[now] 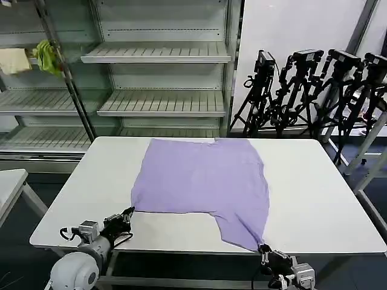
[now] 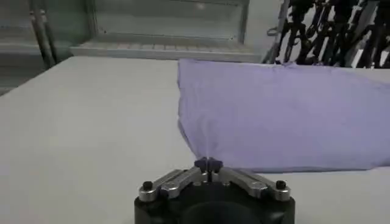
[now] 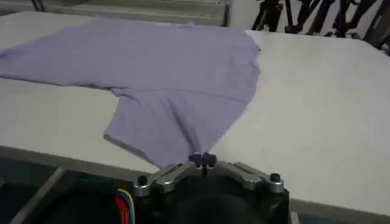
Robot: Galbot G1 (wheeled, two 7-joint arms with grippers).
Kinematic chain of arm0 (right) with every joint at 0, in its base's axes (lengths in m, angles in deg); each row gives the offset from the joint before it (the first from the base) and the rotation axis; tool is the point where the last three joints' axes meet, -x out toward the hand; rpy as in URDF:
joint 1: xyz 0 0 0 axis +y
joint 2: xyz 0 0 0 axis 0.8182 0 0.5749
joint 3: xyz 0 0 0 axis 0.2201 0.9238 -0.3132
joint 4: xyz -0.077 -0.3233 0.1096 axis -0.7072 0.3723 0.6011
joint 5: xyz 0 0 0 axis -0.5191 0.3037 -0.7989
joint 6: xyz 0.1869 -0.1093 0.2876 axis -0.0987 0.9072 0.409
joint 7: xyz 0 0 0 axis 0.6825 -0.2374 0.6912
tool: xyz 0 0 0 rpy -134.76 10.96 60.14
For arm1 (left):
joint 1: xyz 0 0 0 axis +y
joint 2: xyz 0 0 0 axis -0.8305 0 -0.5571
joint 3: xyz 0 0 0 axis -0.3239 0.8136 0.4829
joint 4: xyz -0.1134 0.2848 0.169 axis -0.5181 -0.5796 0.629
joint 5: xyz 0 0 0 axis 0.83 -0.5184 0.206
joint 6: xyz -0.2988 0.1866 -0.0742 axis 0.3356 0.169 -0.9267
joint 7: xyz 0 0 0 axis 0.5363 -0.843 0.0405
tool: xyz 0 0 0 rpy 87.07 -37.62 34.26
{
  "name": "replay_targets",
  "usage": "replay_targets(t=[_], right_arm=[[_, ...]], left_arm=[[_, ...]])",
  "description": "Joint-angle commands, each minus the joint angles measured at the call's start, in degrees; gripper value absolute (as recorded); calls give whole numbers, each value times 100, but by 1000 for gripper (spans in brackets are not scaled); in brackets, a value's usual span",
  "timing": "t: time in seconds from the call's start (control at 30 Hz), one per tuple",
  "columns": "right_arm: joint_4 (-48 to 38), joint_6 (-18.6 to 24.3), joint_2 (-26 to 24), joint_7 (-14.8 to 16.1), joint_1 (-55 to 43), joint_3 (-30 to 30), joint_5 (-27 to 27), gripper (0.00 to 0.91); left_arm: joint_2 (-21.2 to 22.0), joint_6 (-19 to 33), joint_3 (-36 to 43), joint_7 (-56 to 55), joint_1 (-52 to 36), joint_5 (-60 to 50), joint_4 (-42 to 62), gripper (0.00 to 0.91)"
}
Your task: Fold and organize the clothes.
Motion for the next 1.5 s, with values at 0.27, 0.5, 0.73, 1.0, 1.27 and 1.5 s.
replay_targets(t=[0.27, 0.5, 0.73, 1.0, 1.27, 1.5], right_arm=[[841, 8, -559, -70, 1172, -934, -96, 0], [1224, -50, -735, -241, 1439, -1025, -107, 0], [1265, -47, -811, -318, 1256, -1003, -178, 0], [1028, 64, -594, -423, 274, -889, -405, 0], [535, 55, -552, -366, -689, -803, -754, 0], [-257, 175, -546, -215, -1444, -665, -893, 0]], left_arm=[[-91, -30, -372, -69, 1546, -199, -1247, 10], [54, -11, -457, -63, 2209, -498, -1628, 10], [122, -10, -571, -73, 2354, -558, -1805, 10], [88, -26, -769, -29, 1856, -264, -1757, 10], [-46, -33, -588, -67, 1107, 10, -1273, 10], [-129, -32, -379, -14, 471, 49, -745, 10]])
